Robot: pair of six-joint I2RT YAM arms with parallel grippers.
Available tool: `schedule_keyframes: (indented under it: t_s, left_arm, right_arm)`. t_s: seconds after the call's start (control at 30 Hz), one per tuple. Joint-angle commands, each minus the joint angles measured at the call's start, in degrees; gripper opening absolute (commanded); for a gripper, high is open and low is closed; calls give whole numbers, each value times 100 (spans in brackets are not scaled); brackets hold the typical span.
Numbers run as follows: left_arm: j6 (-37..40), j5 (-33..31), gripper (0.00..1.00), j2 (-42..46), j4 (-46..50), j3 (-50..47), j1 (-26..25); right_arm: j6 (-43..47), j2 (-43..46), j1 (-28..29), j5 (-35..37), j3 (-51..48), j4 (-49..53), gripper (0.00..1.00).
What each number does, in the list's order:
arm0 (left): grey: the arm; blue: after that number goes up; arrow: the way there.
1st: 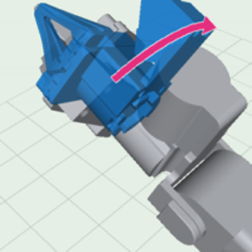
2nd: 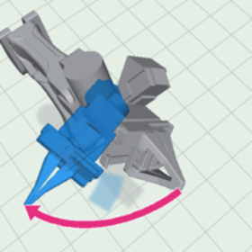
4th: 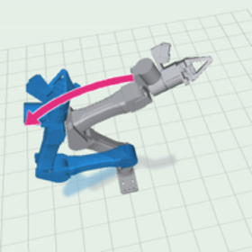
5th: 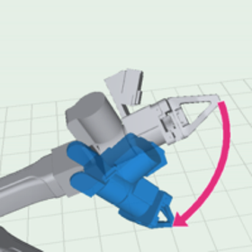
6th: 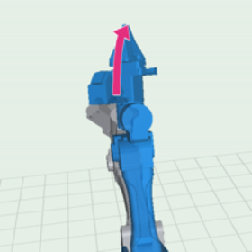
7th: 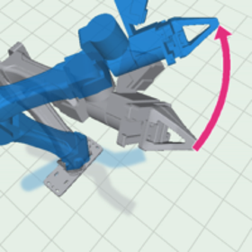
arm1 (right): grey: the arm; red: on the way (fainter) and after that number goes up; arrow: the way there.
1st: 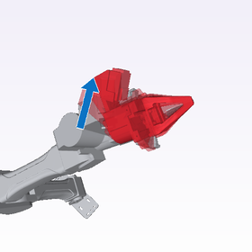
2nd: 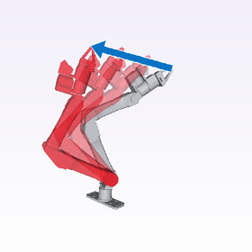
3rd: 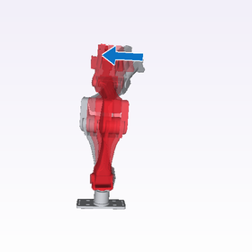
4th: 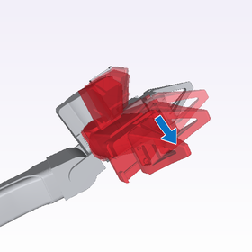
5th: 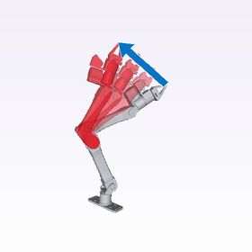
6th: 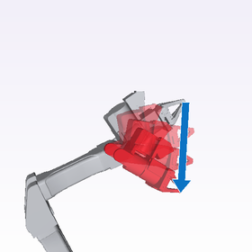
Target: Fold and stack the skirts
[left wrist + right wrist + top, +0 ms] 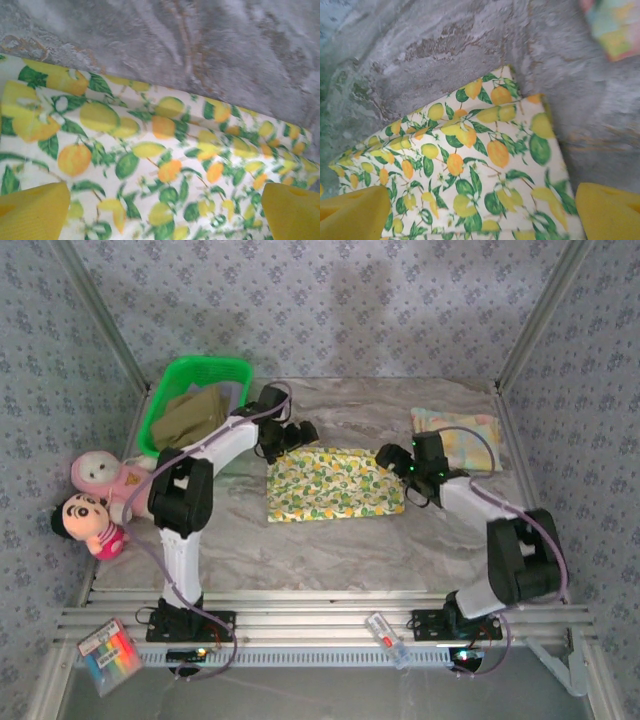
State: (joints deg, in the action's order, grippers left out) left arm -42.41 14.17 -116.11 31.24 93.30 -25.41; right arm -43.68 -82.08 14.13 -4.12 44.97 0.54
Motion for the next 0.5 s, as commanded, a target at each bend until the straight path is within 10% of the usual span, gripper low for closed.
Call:
schedule_keyframes:
  t_s: [0.0,0.27,0.47]
  left_arm:
    - [433,-315,90,423,682,275,-373]
    - [338,374,34,-159,1349,678,-1117]
    - [215,1078,19,-885,1387,958,-1447]
  right_arm:
    - [-316,570,-134,444,-456,630,97]
    - [-526,1115,-531,-374,-969,992,97]
    - [-1230,1034,-506,-855,-1375,459,96]
